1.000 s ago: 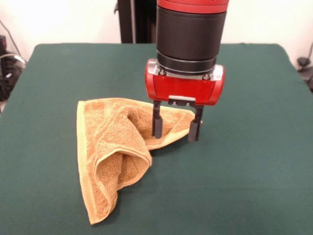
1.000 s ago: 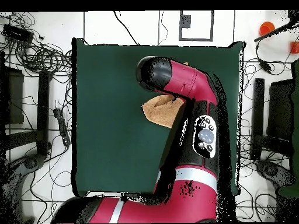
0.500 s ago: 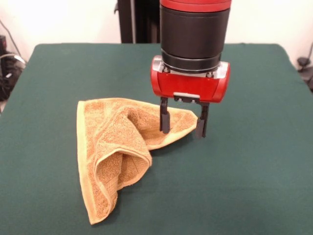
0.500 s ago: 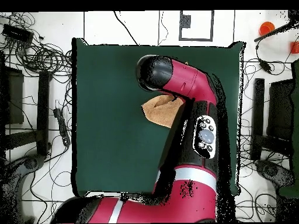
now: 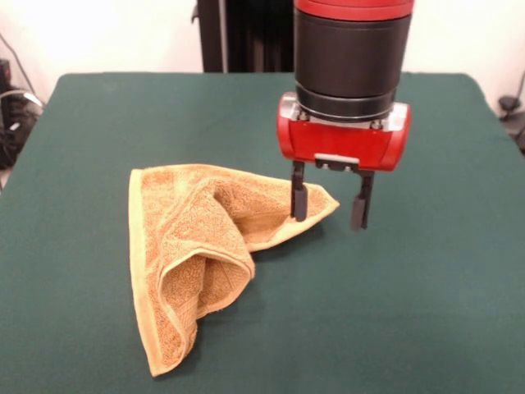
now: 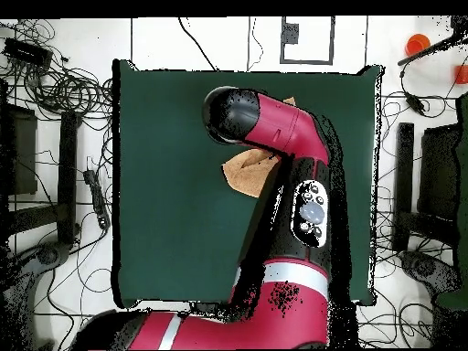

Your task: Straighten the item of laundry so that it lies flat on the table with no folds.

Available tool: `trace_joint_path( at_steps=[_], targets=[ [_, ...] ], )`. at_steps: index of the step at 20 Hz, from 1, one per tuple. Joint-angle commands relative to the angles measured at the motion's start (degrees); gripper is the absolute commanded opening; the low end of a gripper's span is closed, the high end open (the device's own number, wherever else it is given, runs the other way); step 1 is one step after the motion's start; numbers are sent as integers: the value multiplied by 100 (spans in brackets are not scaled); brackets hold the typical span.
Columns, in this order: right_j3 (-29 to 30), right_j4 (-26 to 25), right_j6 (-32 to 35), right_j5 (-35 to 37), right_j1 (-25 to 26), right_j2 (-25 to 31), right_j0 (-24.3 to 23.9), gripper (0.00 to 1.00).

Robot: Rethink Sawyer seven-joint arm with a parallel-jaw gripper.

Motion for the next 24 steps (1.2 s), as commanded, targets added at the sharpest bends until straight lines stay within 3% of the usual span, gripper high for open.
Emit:
trace_joint_path(
  at_steps=[1, 24],
  targets=[
    [1064, 234, 1680, 320, 287, 305, 254, 100],
    [1528, 202, 1544, -68, 257, 336, 267, 100]
  ],
)
